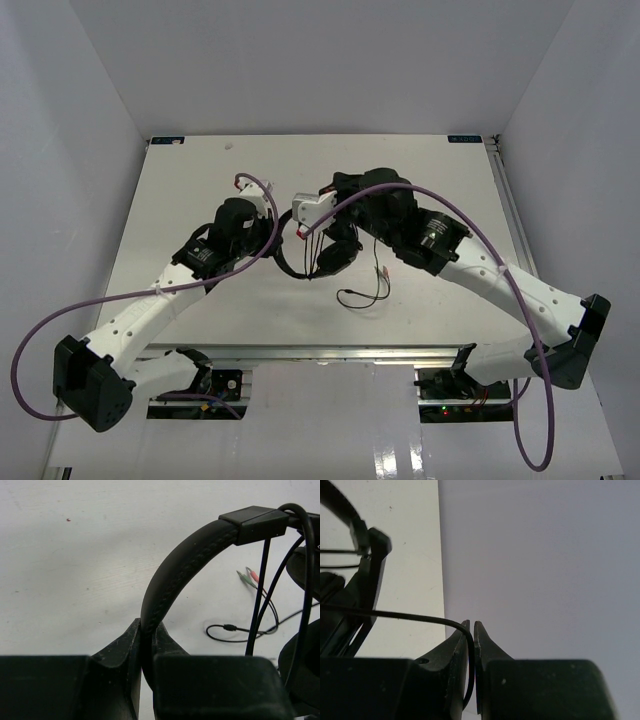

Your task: Wrap the headphones

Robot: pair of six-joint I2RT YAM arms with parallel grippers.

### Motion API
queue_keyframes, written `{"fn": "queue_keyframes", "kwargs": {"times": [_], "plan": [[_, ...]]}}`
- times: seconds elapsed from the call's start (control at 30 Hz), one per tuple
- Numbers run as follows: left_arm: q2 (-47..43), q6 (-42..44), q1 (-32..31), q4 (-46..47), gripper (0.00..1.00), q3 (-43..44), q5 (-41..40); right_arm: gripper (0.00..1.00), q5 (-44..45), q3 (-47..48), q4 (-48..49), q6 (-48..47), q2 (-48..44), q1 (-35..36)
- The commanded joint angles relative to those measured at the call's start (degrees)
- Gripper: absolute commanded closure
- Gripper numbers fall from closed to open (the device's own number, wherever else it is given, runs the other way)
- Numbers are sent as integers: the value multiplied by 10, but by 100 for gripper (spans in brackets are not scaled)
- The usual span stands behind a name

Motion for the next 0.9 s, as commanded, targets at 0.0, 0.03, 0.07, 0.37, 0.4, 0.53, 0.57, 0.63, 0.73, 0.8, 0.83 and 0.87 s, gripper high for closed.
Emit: {"fn": "queue_keyframes", "kwargs": {"times": [0.0, 0.03, 0.07, 0.37, 0.4, 0.53, 0.57, 0.63, 0.73, 0.8, 0.83, 0.87], "plan": [[-33, 30, -14, 16, 100, -29, 83, 87, -16, 69, 70, 40, 19, -21], [-35, 30, -18, 17, 100, -34, 85, 87, -22, 77, 70, 46, 25, -24], [-36, 30, -19, 18, 100, -37, 85, 87, -26, 83, 70, 48, 30, -25], [-42, 35, -33, 18, 100, -30, 104, 87, -59, 122, 68, 82, 76, -35], [-42, 36, -33, 17, 100, -29, 105, 87, -62, 123, 67, 83, 79, -36], [-45, 39, -34, 17, 100, -27, 115, 87, -76, 132, 68, 108, 90, -48], [-46, 39, -35, 17, 100, -27, 118, 87, -80, 135, 68, 115, 93, -53], [-48, 41, -36, 18, 100, -27, 123, 88, -88, 138, 66, 130, 101, -63], [-50, 44, -37, 18, 100, -27, 130, 88, -99, 142, 60, 145, 109, -74], [-51, 44, -37, 17, 100, -25, 133, 88, -106, 144, 56, 154, 113, -80], [-52, 46, -37, 18, 100, -24, 136, 88, -110, 145, 55, 158, 115, -81], [-52, 47, -37, 18, 100, -24, 140, 88, -114, 147, 53, 161, 118, -82]]}}
